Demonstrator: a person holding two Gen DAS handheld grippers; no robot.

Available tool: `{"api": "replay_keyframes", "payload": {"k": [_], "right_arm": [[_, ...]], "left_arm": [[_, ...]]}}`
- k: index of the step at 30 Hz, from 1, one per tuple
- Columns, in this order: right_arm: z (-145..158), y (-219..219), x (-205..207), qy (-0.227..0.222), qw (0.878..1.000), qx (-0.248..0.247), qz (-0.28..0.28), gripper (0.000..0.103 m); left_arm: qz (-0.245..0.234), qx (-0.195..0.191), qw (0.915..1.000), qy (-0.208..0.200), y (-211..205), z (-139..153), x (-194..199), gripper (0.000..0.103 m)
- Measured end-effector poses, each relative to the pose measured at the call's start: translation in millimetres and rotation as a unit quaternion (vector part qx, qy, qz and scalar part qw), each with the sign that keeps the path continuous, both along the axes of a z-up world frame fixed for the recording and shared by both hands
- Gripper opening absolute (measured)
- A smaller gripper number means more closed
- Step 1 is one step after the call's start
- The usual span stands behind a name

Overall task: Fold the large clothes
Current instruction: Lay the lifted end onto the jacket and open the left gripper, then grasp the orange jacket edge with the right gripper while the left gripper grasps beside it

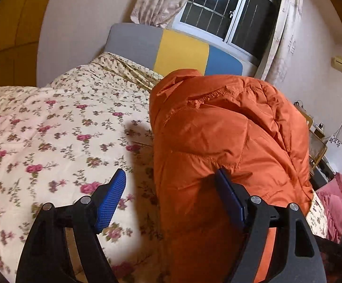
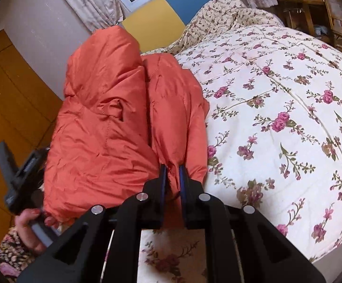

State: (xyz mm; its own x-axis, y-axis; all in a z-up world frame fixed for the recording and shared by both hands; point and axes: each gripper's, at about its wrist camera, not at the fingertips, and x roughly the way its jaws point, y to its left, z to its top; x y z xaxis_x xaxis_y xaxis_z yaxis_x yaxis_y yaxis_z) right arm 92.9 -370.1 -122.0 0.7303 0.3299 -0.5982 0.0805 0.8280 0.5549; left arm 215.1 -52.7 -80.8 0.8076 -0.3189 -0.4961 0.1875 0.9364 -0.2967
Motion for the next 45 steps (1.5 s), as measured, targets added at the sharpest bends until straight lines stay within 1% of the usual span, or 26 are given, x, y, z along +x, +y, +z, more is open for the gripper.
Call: {"api": "replay_keyframes", "payload": {"k": [3, 5, 9, 10, 12, 14, 15, 16, 17, 20, 23, 25, 26, 28, 30, 33, 34, 35, 36, 37, 39, 40, 41, 42, 43, 45], "right_arm": [[10.7, -0.3, -10.9, -0.002, 1.0, 0.006, 0.01, 0.007], [10.7, -1.0, -18.6, 0.0, 1.0, -0.001, 0.015, 0.007], [-15.7, -6.3, -20.3, 0.023, 1.0, 0.005, 0.004, 0.007], [-22.5, -6.2, -19.6, 0.029, 1.0, 0.01, 0.0, 0.007], [-22.9, -6.9, -20.6, 0.026, 1.0, 0.015, -0.004, 0.01], [-14.7, -9.2, -23.4, 0.02, 1.0, 0.006, -0.008, 0.014], [-8.2, -11.8, -25.5, 0.014, 1.0, -0.001, -0.015, 0.021], [-1.3, -15.3, -27.8, 0.007, 1.0, -0.007, -0.023, 0.026], [10.2, -20.0, -30.8, -0.007, 0.999, -0.016, -0.035, 0.026], [35.8, -23.3, -31.6, -0.035, 0.998, -0.032, -0.049, 0.026], [65.6, -14.3, -22.4, -0.067, 0.996, -0.05, -0.038, 0.028], [82.7, -1.3, -11.7, -0.085, 0.993, -0.074, -0.024, 0.035], [87.4, 4.2, -6.9, -0.088, 0.992, -0.084, -0.019, 0.036], [93.5, 19.4, 8.5, -0.082, 0.99, -0.111, -0.016, 0.052], [98.8, 25.9, 27.1, -0.088, 0.99, -0.113, -0.015, 0.055], [90.3, 27.9, 57.6, -0.067, 0.992, -0.107, -0.026, 0.061], [85.4, 26.1, 67.4, -0.061, 0.993, -0.1, -0.027, 0.055], [77.4, 23.7, 78.4, -0.046, 0.995, -0.089, -0.022, 0.044], [70.6, 22.8, 87.5, -0.034, 0.998, -0.062, 0.001, 0.021], [71.5, 22.3, 85.2, -0.037, 0.998, -0.051, 0.008, 0.014], [84.7, 26.0, 82.8, -0.057, 0.994, -0.09, 0.007, 0.011], [92.1, 28.4, 77.1, -0.072, 0.99, -0.117, -0.007, 0.011], [93.3, 28.0, 73.9, -0.075, 0.989, -0.126, -0.018, 0.011], [90.9, 27.2, 73.9, -0.073, 0.988, -0.13, -0.029, 0.011], [81.2, 24.1, 78.6, -0.058, 0.989, -0.13, -0.041, 0.011], [61.0, 19.9, 87.8, -0.035, 0.99, -0.129, -0.055, 0.011]], "left_arm": [[-0.012, -0.018, 0.9997, 0.012, -2.2, -4.2, 0.4, 0.07], [-0.02, -0.023, 0.9994, 0.015, -3.3, -5.8, 0.0, 0.07], [-0.04, -0.008, 0.9991, 0.01, -15.6, -9.5, -6.1, 0.07], [-0.047, 0.0, 0.9989, 0.008, -20.5, -10.6, -8.1, 0.07], [-0.054, 0.029, 0.9981, -0.003, -31.4, -10.9, -12.6, 0.07], [-0.047, 0.049, 0.9976, -0.012, -33.7, -7.3, -12.2, 0.07], [-0.046, 0.054, 0.9974, -0.012, -33.5, -5.4, -10.6, 0.07], [-0.045, 0.059, 0.9972, -0.008, -32.4, -1.9, -7.8, 0.07], [-0.041, 0.063, 0.9972, -0.004, -31.7, 0.8, -5.9, 0.071], [-0.039, 0.073, 0.9966, 0.001, -32.4, 8.6, 0.1, 0.071], [-0.034, 0.09, 0.9954, 0.003, -36.5, 15.3, 6.9, 0.074], [-0.029, 0.092, 0.9954, 0.006, -38.5, 20.0, 12.8, 0.076], [-0.024, 0.093, 0.9954, 0.01, -39.2, 21.3, 14.7, 0.078], [-0.011, 0.089, 0.9959, 0.016, -39.6, 23.5, 19.2, 0.084], [-0.008, 0.08, 0.9966, 0.02, -40.7, 23.3, 19.5, 0.085], [-0.007, 0.079, 0.9967, 0.018, -42.0, 21.2, 16.5, 0.085], [-0.008, 0.08, 0.9966, 0.017, -42.2, 20.5, 15.2, 0.085], [-0.009, 0.08, 0.9966, 0.016, -42.6, 20.3, 14.0, 0.085], [-0.009, 0.081, 0.9966, 0.015, -42.8, 20.4, 13.0, 0.085], [-0.011, 0.081, 0.9965, 0.015, -42.8, 20.6, 12.5, 0.085], [-0.014, 0.083, 0.9964, 0.011, -42.6, 23.9, 10.0, 0.085], [-0.019, 0.079, 0.9967, 0.001, -42.2, 27.5, 7.5, 0.086], [-0.02, 0.076, 0.9968, -0.012, -42.8, 31.1, 4.5, 0.088], [-0.018, 0.077, 0.9967, -0.02, -43.9, 33.0, 2.5, 0.092], [-0.017, 0.08, 0.9961, -0.032, -47.6, 34.2, 1.0, 0.092], [-0.027, 0.107, 0.9936, -0.025, -59.3, 29.1, 5.6, 0.092]]}}
